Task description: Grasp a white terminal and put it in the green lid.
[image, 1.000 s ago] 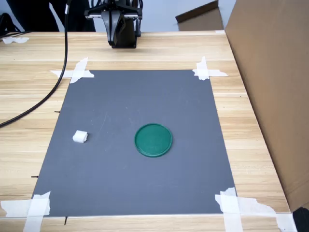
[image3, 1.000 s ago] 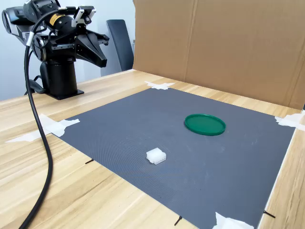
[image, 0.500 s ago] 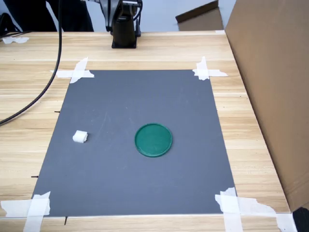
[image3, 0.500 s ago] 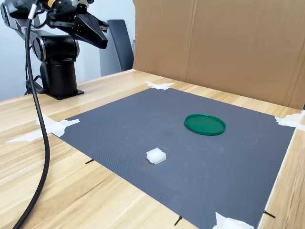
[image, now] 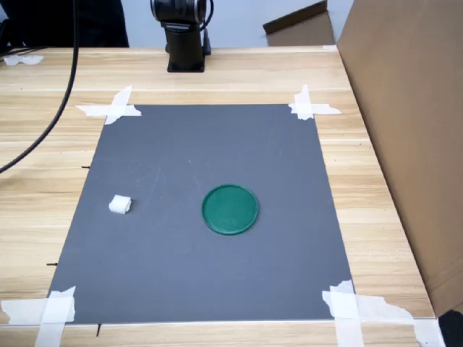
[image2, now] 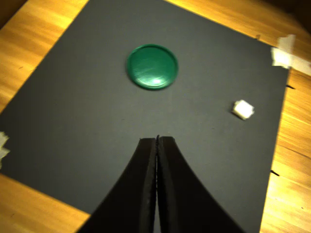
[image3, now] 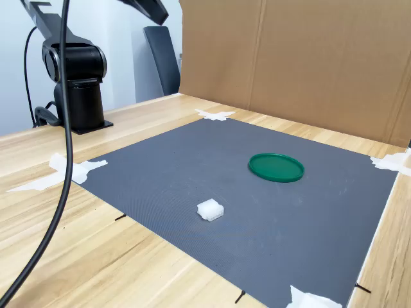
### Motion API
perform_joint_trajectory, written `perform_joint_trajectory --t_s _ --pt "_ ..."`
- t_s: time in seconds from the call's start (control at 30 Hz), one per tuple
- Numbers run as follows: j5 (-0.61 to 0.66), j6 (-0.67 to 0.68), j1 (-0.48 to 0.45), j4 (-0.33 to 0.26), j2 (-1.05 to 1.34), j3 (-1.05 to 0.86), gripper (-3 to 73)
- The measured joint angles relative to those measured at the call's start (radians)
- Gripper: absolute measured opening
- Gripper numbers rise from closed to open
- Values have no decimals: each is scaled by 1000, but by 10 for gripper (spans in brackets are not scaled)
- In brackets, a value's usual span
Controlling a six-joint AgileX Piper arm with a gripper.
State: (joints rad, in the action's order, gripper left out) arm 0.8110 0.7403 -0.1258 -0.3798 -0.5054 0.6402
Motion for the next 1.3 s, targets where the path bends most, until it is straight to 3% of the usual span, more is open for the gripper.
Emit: perform_joint_trajectory --t_s 0.13,0.4,0.67,0.77,0.83,1.07,1.3 --pt "105 48 0 -39 -105 98 -27" --pt "373 85 0 -39 -430 292 -27" --pt "419 105 5 -37 -602 518 -27" --pt "420 39 103 54 -698 657 -27" --pt "428 -56 267 196 -833 783 -27" --pt "432 -109 344 260 -962 875 -27" --pt "432 -137 345 300 -1072 941 -27"
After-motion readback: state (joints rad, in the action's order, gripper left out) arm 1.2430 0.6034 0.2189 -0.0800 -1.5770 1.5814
